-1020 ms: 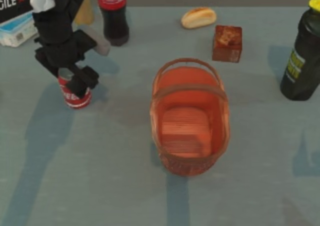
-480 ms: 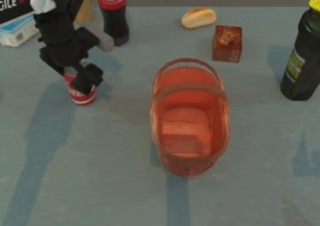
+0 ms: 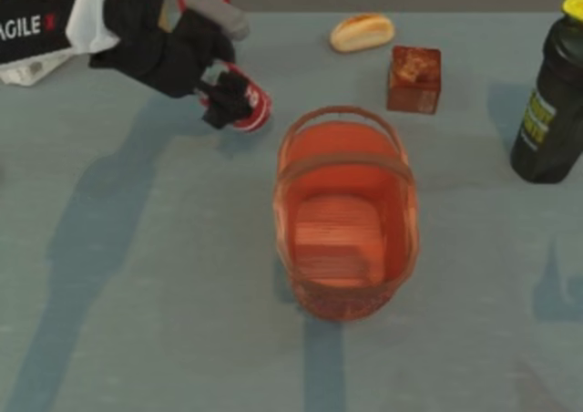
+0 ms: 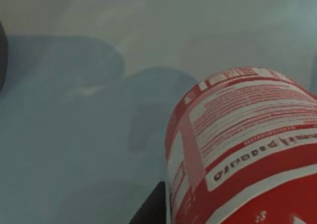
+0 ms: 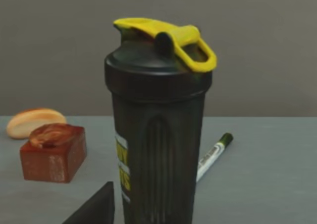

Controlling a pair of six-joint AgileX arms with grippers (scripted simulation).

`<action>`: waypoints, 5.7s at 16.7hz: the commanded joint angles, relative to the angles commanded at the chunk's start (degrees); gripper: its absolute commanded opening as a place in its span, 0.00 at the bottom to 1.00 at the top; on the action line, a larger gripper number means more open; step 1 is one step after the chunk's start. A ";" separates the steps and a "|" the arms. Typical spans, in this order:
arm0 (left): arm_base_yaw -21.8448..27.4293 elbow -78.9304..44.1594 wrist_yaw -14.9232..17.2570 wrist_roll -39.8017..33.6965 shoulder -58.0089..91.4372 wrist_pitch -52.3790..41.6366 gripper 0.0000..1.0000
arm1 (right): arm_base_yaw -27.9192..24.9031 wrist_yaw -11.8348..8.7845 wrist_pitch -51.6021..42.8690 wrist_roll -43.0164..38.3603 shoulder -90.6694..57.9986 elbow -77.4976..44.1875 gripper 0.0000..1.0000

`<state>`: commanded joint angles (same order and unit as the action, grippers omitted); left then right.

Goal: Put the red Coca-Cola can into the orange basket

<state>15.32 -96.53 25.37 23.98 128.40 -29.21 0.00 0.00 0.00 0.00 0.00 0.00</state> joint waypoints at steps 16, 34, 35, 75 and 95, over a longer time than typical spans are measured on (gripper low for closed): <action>4.00 25.37 46.44 -21.36 -13.80 70.06 0.00 | 0.00 0.00 0.00 0.00 0.00 0.00 1.00; 2.51 30.79 46.69 -21.62 0.38 90.04 0.00 | 0.00 0.00 0.00 0.00 0.00 0.00 1.00; 2.51 30.79 46.69 -21.62 0.38 90.04 0.00 | 0.00 0.00 0.00 0.00 0.00 0.00 1.00; -10.36 58.43 7.55 -31.21 -69.99 59.13 1.00 | -21.98 -0.03 -50.22 32.75 -69.82 -70.26 1.00; -16.46 96.53 -25.37 -23.98 -128.40 29.21 1.00 | -39.09 0.23 -90.68 58.97 -131.20 -131.93 1.00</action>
<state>-1.15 0.00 0.00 0.00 0.00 0.00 -39.09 0.23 -90.68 58.97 -131.20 -131.93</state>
